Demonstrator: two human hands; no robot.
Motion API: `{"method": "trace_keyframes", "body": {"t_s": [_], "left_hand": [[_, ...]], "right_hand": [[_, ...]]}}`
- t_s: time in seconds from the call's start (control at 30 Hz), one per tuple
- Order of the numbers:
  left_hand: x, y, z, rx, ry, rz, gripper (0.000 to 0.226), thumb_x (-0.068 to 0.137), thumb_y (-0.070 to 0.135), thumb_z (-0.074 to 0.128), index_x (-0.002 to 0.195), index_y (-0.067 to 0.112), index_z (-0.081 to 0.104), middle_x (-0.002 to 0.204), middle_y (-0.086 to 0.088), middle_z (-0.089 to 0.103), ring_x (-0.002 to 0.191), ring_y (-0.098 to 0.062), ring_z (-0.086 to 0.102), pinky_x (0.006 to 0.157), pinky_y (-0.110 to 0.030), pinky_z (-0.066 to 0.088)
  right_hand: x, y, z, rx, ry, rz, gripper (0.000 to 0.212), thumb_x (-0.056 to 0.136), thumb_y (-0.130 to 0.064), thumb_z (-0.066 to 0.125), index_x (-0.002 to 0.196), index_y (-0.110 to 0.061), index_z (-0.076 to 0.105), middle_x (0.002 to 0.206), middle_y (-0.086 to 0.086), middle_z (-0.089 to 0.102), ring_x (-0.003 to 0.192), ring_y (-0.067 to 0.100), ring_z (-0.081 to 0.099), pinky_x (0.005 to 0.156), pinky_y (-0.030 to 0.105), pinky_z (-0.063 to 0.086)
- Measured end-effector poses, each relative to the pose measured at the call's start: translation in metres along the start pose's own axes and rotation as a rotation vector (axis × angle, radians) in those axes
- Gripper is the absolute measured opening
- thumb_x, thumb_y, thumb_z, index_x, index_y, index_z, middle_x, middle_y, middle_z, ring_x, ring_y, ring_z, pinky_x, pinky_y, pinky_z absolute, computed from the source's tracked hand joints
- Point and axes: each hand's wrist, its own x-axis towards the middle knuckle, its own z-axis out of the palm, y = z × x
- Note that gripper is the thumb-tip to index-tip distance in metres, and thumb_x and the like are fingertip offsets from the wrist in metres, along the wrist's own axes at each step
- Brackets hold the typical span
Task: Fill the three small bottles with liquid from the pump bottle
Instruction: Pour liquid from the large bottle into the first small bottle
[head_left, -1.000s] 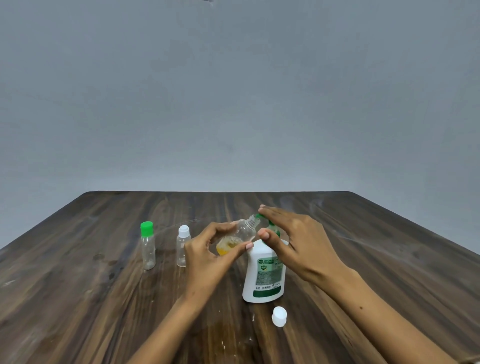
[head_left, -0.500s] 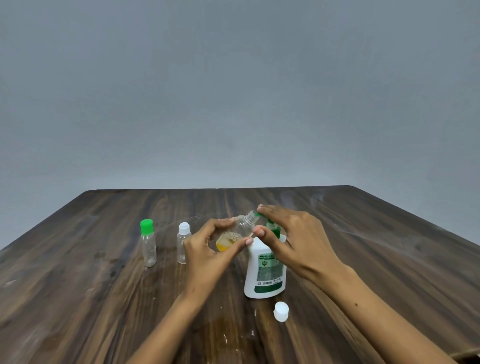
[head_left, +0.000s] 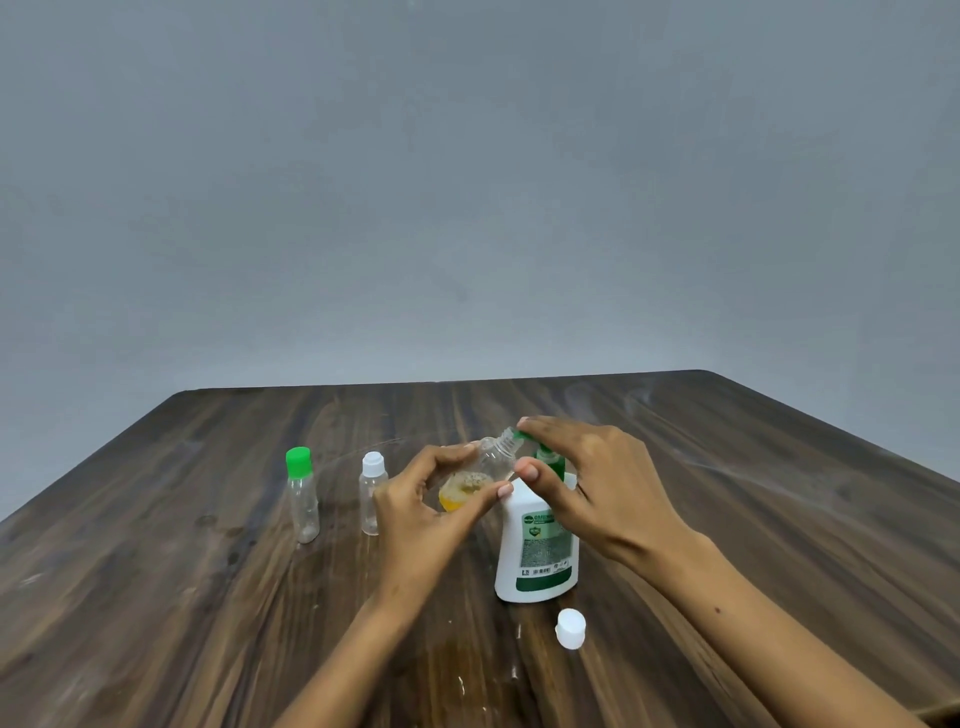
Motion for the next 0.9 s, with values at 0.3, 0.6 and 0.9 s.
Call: {"method": "trace_keyframes", "body": {"t_s": [0.3,0.6,0.9], "left_hand": [[0.001,-0.003,-0.001,-0.004,-0.008,0.018,0.037,0.063,0.032,0.084,0.095,0.017,0.071,0.098,0.016,0.073,0.094,-0.001,0.069,0.081,-0.014,0.053],[0.002,0.002,-0.002,-0.005,-0.007,0.022,0.041,0.062,0.04,0.082,0.094,0.018,0.071,0.095,0.013,0.074,0.094,-0.001,0.069,0.082,-0.013,0.052],[0.001,0.0,-0.002,0.026,-0.015,0.029,0.04,0.062,0.034,0.084,0.095,0.014,0.072,0.095,0.01,0.074,0.093,-0.002,0.07,0.081,-0.013,0.052]], "right_hand": [[-0.008,0.004,0.008,-0.035,-0.015,-0.004,0.094,0.083,-0.081,0.011,0.125,-0.014,0.063,0.128,0.0,0.061,0.114,0.016,0.059,0.086,0.02,0.038],[-0.003,0.002,0.003,-0.032,0.025,-0.019,0.091,0.086,-0.078,0.01,0.119,-0.014,0.066,0.123,0.001,0.064,0.112,0.017,0.06,0.087,0.021,0.037],[-0.002,0.003,0.002,-0.013,0.022,-0.008,0.094,0.084,-0.08,0.007,0.124,-0.016,0.064,0.129,-0.002,0.06,0.115,0.016,0.058,0.085,0.022,0.038]]}}
